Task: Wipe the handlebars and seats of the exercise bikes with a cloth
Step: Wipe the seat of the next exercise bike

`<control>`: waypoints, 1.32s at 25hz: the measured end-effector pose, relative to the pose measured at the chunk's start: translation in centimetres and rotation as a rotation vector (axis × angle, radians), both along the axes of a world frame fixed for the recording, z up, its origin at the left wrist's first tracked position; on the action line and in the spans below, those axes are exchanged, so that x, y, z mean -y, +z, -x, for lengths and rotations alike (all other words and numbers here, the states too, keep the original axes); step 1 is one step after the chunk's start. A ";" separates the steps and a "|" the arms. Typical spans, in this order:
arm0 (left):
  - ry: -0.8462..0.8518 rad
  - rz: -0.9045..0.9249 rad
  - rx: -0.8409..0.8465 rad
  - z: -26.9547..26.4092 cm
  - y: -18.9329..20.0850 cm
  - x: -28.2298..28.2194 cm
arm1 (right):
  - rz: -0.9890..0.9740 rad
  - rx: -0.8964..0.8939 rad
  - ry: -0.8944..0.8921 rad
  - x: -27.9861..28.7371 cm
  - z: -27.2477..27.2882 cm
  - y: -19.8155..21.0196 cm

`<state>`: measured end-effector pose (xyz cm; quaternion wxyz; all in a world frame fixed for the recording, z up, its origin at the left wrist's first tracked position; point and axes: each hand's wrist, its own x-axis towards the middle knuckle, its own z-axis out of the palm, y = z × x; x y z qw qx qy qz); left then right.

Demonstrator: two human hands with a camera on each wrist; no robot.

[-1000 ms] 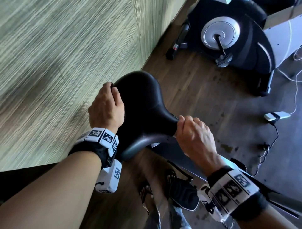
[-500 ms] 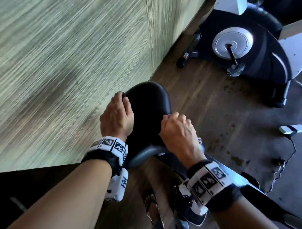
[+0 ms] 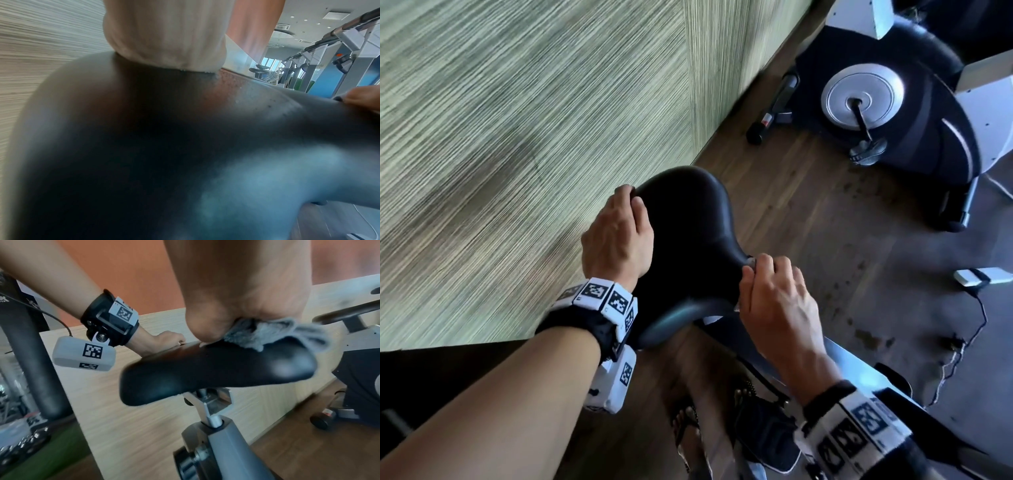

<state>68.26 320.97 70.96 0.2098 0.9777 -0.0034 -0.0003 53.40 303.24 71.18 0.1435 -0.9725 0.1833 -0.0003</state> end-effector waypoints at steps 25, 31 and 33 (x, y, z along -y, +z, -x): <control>-1.063 -0.292 0.394 8.7 -2.6 5.4 | -0.650 0.529 -0.265 3.9 1.5 -2.4; -0.662 -0.350 0.266 9.5 -1.9 -1.2 | -0.341 0.417 0.248 0.4 -4.8 -0.9; -0.534 -0.276 0.208 7.9 -1.1 -2.1 | -0.300 0.345 0.299 -0.4 -5.6 -1.5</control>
